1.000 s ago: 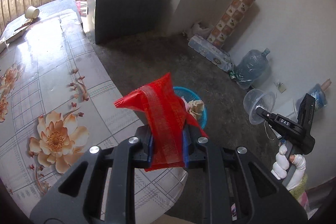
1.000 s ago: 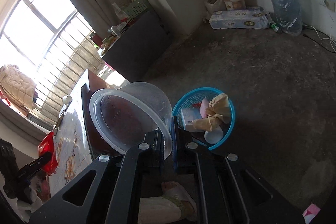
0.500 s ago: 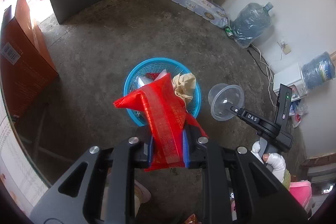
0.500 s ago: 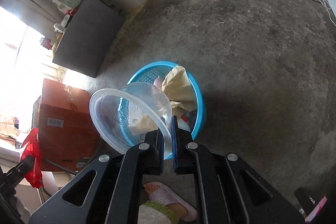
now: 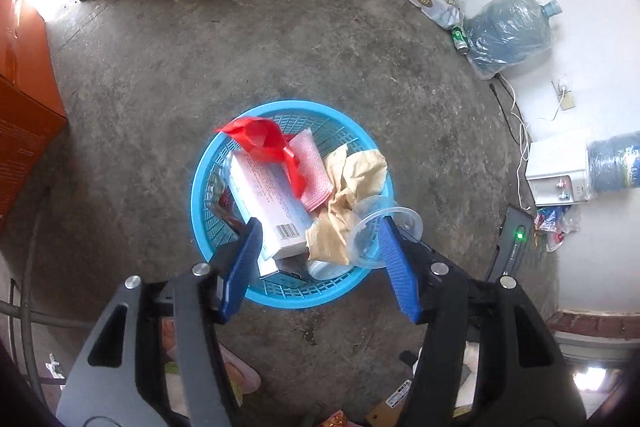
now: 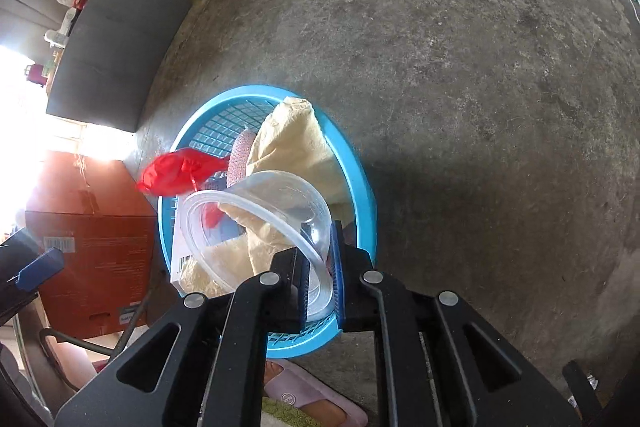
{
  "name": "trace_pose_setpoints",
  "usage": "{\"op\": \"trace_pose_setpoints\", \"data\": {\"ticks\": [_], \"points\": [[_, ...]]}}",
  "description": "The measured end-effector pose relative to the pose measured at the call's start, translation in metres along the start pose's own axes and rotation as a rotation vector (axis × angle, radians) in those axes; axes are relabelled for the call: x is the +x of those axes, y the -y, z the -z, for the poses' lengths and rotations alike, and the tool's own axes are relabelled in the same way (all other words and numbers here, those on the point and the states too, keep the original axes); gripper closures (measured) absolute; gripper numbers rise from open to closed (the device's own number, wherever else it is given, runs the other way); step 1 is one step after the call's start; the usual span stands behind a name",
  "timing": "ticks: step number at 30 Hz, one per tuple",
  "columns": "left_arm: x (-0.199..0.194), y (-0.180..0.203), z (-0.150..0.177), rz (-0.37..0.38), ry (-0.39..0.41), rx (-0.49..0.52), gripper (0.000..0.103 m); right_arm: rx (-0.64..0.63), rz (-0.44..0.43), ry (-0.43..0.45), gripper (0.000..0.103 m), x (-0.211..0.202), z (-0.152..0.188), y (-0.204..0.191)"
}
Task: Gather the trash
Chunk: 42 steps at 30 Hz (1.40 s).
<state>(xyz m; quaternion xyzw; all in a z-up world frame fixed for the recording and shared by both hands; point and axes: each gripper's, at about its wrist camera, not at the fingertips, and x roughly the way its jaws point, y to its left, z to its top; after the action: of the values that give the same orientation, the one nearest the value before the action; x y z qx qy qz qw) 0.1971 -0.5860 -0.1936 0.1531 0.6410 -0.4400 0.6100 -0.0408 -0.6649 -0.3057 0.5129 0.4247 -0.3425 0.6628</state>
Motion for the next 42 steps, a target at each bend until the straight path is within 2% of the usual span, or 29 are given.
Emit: {"op": "trace_pose_setpoints", "data": {"ticks": [1, 2, 3, 8, 10, 12, 17, 20, 24, 27, 30, 35, 38, 40, 42], "points": [[-0.008, 0.000, 0.001, 0.000, 0.020, 0.011, 0.046, -0.007, 0.001, 0.009, 0.080, -0.002, 0.001, 0.000], [-0.019, 0.001, 0.003, 0.004, 0.044, 0.019, 0.046, -0.015, 0.002, 0.022, 0.069, -0.004, 0.001, 0.001], [-0.030, 0.002, 0.005, 0.010, 0.069, 0.026, 0.046, -0.024, 0.003, 0.033, 0.063, -0.005, 0.002, 0.002], [-0.098, -0.004, 0.030, 0.034, 0.188, 0.034, 0.045, -0.036, 0.009, 0.048, 0.061, -0.014, 0.001, 0.004], [-0.128, -0.006, 0.047, 0.036, 0.236, 0.046, 0.045, -0.020, -0.014, 0.069, 0.061, -0.028, 0.005, 0.005], [-0.161, -0.007, 0.070, 0.032, 0.294, 0.077, 0.044, -0.025, -0.042, 0.105, 0.061, -0.049, 0.013, 0.003], [-0.236, -0.010, 0.148, 0.003, 0.461, 0.132, 0.031, -0.140, -0.129, 0.229, 0.059, -0.122, 0.054, -0.016], [-0.267, -0.012, 0.202, -0.059, 0.552, 0.125, 0.021, -0.284, -0.190, 0.321, 0.050, -0.178, 0.091, -0.040], [-0.292, -0.015, 0.262, -0.113, 0.625, 0.045, 0.013, -0.492, -0.226, 0.463, 0.025, -0.247, 0.147, -0.080], [-0.308, -0.021, 0.297, -0.161, 0.658, -0.065, 0.009, -0.598, -0.230, 0.576, 0.009, -0.290, 0.188, -0.107], [-0.322, -0.026, 0.326, -0.176, 0.690, -0.162, 0.009, -0.693, -0.254, 0.645, 0.006, -0.320, 0.223, -0.130], [-0.334, -0.024, 0.351, -0.305, 0.707, -0.220, 0.009, -0.773, -0.311, 0.579, 0.006, -0.336, 0.263, -0.156], [-0.341, -0.020, 0.374, -0.447, 0.765, -0.242, 0.009, -0.812, -0.280, 0.576, 0.006, -0.338, 0.286, -0.164], [-0.345, -0.018, 0.388, -0.536, 0.794, -0.259, 0.009, -0.840, -0.222, 0.573, 0.006, -0.336, 0.296, -0.171], [-0.345, -0.018, 0.396, -0.564, 0.796, -0.279, 0.009, -0.864, -0.170, 0.559, 0.006, -0.332, 0.303, -0.176]]}}
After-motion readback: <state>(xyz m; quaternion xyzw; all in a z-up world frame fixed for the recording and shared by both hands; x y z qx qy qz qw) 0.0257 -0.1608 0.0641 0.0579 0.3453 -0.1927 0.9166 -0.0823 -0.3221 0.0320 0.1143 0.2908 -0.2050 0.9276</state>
